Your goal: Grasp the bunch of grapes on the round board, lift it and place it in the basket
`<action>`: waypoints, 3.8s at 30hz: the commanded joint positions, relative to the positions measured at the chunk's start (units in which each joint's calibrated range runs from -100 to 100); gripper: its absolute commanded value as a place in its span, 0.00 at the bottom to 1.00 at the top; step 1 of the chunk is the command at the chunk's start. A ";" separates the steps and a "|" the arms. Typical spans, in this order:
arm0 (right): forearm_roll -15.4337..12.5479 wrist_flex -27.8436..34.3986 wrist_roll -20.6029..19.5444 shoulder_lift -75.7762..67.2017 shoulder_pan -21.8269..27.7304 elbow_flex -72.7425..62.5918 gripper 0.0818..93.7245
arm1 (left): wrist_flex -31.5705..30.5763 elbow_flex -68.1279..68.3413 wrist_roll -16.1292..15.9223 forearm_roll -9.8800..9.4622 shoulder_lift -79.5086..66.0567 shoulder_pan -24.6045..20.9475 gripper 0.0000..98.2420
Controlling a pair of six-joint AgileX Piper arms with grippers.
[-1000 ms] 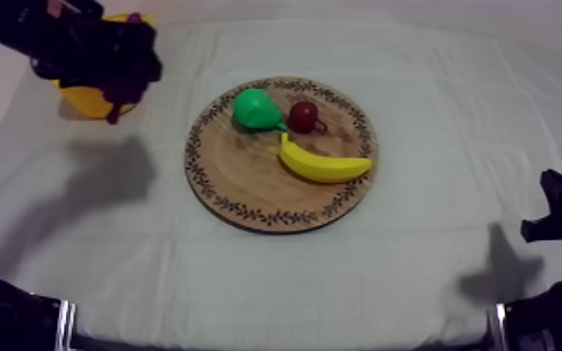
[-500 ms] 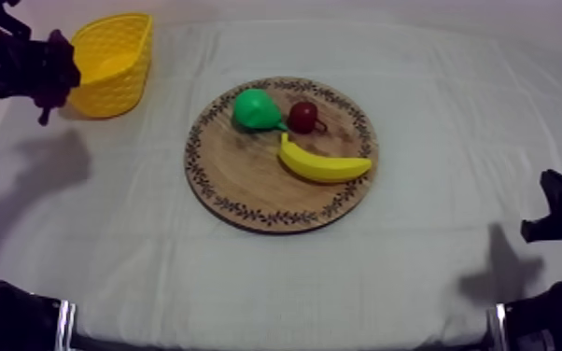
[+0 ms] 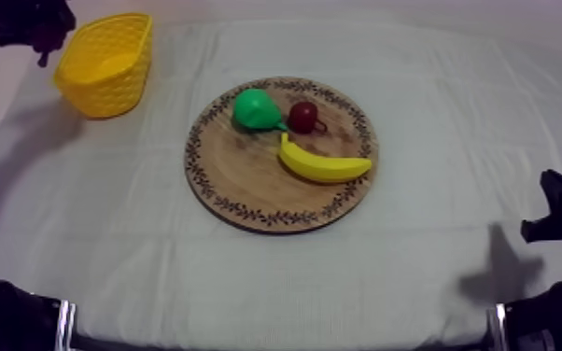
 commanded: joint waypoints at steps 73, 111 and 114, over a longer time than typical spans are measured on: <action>-0.02 0.00 0.02 0.00 0.00 -0.04 0.00 | -8.61 10.12 5.27 -4.72 -1.86 8.99 0.13; -0.02 0.00 0.01 0.00 0.00 -0.04 0.00 | -35.53 83.17 -10.93 3.61 -83.45 -3.22 0.00; -0.02 0.00 0.01 0.00 0.00 -0.04 0.00 | -34.89 84.05 -10.90 3.34 -87.47 -3.04 0.00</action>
